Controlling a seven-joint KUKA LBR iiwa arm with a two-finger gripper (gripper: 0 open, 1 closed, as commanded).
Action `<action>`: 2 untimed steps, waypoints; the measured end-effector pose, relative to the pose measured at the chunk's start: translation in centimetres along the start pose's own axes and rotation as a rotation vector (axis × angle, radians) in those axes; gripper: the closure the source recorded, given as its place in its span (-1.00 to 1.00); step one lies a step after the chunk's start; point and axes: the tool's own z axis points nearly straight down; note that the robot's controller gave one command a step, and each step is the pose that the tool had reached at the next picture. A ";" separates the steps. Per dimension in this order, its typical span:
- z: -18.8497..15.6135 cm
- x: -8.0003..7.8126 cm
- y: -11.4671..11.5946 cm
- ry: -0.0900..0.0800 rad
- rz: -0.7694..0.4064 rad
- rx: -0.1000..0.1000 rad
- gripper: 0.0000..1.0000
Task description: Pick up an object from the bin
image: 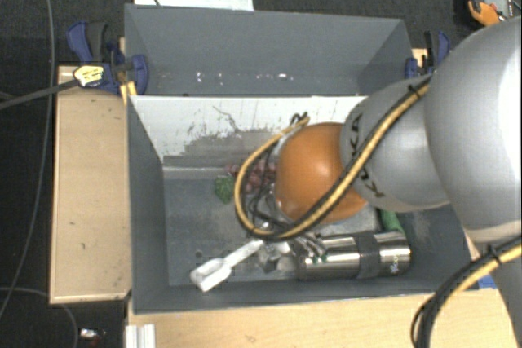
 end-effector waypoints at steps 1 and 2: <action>0.0 0.0 0.0 0.000 0.000 0.000 1.00; -0.7 -0.1 0.1 0.003 -0.041 0.000 1.00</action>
Offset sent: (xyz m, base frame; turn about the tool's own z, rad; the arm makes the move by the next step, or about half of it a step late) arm 0.0112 0.0074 0.0444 -0.1515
